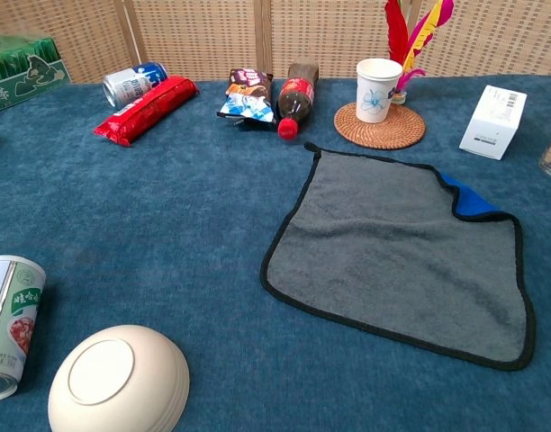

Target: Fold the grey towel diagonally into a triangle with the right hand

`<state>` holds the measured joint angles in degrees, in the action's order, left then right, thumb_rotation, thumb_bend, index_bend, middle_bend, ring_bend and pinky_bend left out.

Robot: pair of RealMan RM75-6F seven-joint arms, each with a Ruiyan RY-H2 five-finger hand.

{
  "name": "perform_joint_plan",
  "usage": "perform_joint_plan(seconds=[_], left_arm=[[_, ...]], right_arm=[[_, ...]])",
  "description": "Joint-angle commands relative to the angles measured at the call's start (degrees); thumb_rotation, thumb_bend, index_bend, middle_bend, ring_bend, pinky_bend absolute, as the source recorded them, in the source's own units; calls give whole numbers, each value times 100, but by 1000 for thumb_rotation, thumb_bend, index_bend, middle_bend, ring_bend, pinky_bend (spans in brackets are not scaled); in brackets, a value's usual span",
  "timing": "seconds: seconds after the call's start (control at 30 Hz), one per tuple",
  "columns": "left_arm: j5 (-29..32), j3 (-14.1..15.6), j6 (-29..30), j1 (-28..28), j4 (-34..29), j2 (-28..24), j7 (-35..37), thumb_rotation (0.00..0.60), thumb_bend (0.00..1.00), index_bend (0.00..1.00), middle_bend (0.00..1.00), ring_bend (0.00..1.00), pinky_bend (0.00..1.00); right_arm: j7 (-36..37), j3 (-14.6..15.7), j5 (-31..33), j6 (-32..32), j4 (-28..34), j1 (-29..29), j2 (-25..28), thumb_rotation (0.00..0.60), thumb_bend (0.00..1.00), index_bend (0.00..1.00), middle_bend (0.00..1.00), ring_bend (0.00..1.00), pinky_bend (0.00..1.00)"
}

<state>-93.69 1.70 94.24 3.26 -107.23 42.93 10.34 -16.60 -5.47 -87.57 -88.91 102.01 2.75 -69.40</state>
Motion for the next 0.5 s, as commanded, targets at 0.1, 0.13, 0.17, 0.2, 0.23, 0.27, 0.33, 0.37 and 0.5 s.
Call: perform_joint_plan(seconds=[0.1,0.13,0.17,0.2,0.23,0.27,0.33,0.37,0.5], left_arm=[[96,-40,-10,-20,3,-39,113,600,310,0,0,0,8],[123,-47,-26,-27,11,-43,134,600,310,0,0,0,8],[159,-54,-42,-32,25,-48,155,600,310,0,0,0,8],[202,-63,-57,-36,37,-50,176,600,311,0,0,0,8],[238,-75,-72,-44,47,-52,203,600,310,0,0,0,8],[266,-84,-85,-51,60,-56,225,600,310,0,0,0,8],[349,-111,-110,-63,81,-65,290,600,310,0,0,0,8],[402,-129,-122,-69,86,-74,339,600,310,0,0,0,8],[542,-176,-173,-90,104,-84,414,600,309,0,0,0,8]], right_arm=[[-497,-180,134,405,288,363,-267,600,0,99,0,0,0],[-599,-225,193,485,336,436,-328,600,0,102,0,0,0],[-721,-281,284,580,376,522,-412,600,0,107,0,0,0],[-787,-317,340,686,394,607,-484,600,0,116,0,0,0],[-879,-370,441,782,402,690,-567,600,0,123,0,0,0],[-954,-418,528,863,400,768,-644,600,0,134,0,0,0],[-1034,-578,798,1164,328,1031,-908,600,0,165,0,0,0],[-1085,-668,929,1288,244,1174,-1071,600,0,183,0,0,0],[-1205,-800,1199,1468,-41,1464,-1509,600,0,208,0,0,0]])
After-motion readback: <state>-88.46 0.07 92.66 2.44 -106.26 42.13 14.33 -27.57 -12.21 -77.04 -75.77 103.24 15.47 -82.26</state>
